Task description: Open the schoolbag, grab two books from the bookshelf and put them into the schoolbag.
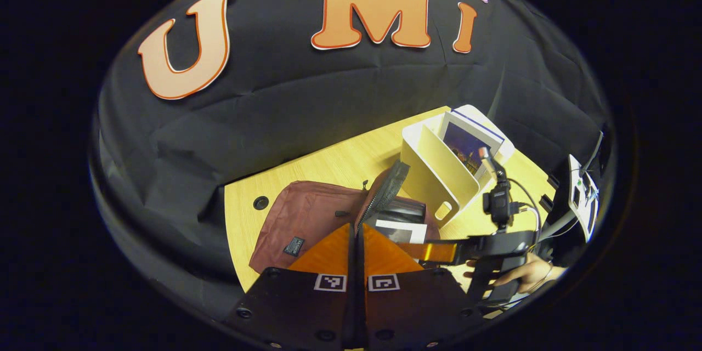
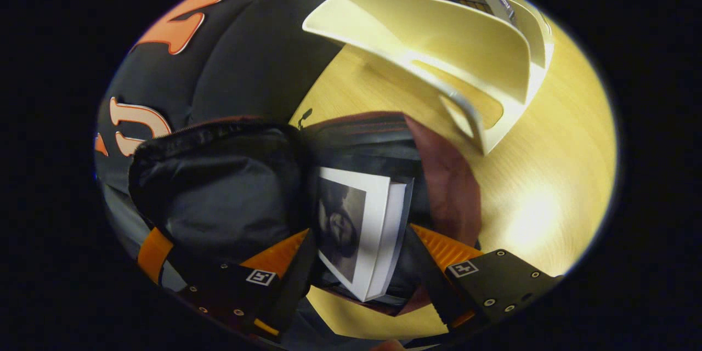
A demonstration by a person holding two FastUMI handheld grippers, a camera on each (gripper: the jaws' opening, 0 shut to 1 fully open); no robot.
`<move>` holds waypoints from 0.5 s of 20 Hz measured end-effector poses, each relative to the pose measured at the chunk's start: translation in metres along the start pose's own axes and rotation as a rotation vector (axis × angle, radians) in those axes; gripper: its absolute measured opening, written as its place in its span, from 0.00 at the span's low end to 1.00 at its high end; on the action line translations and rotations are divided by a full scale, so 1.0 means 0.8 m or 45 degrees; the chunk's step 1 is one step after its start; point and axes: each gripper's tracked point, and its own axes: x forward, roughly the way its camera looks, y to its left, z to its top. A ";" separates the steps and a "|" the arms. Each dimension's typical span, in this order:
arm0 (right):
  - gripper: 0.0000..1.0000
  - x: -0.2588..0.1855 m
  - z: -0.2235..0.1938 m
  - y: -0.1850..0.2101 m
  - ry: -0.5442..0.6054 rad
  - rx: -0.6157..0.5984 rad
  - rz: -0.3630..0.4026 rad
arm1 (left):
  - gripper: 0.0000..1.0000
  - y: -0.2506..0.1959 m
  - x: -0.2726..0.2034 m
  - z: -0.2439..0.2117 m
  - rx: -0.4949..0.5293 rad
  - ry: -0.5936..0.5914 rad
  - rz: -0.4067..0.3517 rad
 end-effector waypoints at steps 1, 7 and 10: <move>0.98 -0.012 0.012 -0.005 -0.019 -0.008 -0.001 | 0.01 -0.001 0.001 -0.002 -0.009 0.004 -0.003; 0.97 -0.102 0.028 -0.044 -0.024 -0.199 -0.049 | 0.01 0.000 -0.004 -0.010 -0.039 0.000 -0.003; 0.98 -0.144 0.036 -0.082 -0.035 -0.350 -0.159 | 0.01 -0.003 -0.005 -0.016 -0.041 0.003 -0.004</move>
